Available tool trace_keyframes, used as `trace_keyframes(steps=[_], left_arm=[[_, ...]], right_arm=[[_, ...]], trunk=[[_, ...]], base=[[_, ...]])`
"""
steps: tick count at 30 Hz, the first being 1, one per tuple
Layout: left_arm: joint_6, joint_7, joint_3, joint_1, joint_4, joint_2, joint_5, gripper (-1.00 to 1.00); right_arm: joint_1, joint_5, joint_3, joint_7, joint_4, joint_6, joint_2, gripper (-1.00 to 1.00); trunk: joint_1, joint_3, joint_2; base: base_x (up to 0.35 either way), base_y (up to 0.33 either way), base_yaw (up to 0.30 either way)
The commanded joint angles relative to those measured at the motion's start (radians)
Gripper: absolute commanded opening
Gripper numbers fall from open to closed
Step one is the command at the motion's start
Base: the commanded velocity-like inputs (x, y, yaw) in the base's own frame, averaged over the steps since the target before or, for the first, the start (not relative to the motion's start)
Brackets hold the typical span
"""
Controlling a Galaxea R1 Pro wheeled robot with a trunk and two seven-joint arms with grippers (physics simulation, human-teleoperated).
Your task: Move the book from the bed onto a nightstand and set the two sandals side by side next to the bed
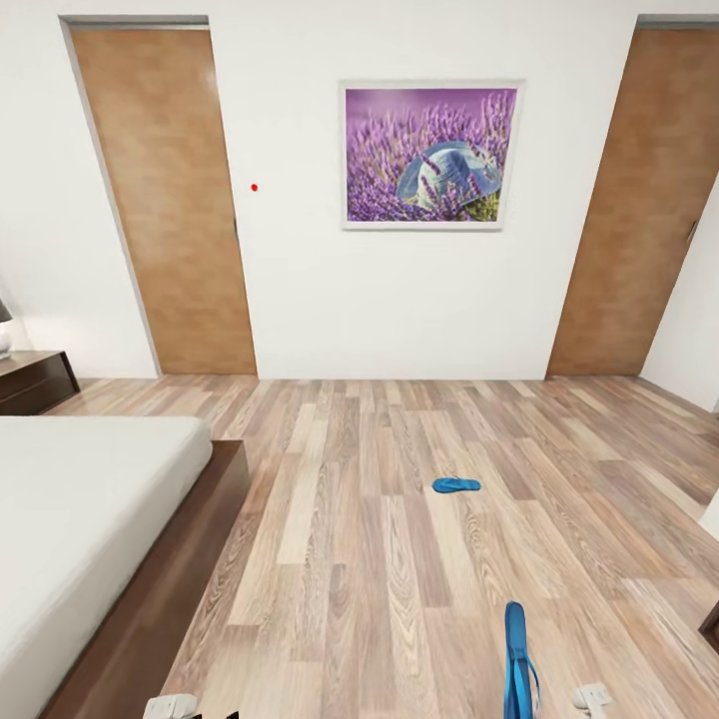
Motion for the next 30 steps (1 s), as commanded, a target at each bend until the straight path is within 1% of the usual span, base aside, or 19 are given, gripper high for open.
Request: trace_keyframes(steps=[1, 25, 30], left_arm=[[0.010, -0.003, 0.001, -0.001, 0.000, 0.000, 0.008, 1.00], [0.010, -0.005, 0.001, -0.001, 0.000, 0.000, 0.008, 1.00], [0.010, -0.005, 0.000, -0.001, 0.000, 0.000, 0.008, 1.00]], right_arm=[[-0.001, 0.006, -0.009, 0.006, -0.001, 0.005, 0.001, -1.00], [-0.001, 0.006, -0.009, 0.006, -0.001, 0.005, 0.001, -1.00], [-0.001, 0.006, -0.009, 0.006, -0.001, 0.005, 0.001, -1.00]], trunk=[[0.000, -0.001, 0.000], [0.000, -0.001, 0.000], [0.000, -0.001, 0.000]], base=[[0.331, 0.076, 0.000], [0.331, 0.009, 0.000], [0.321, 0.109, 0.000]])
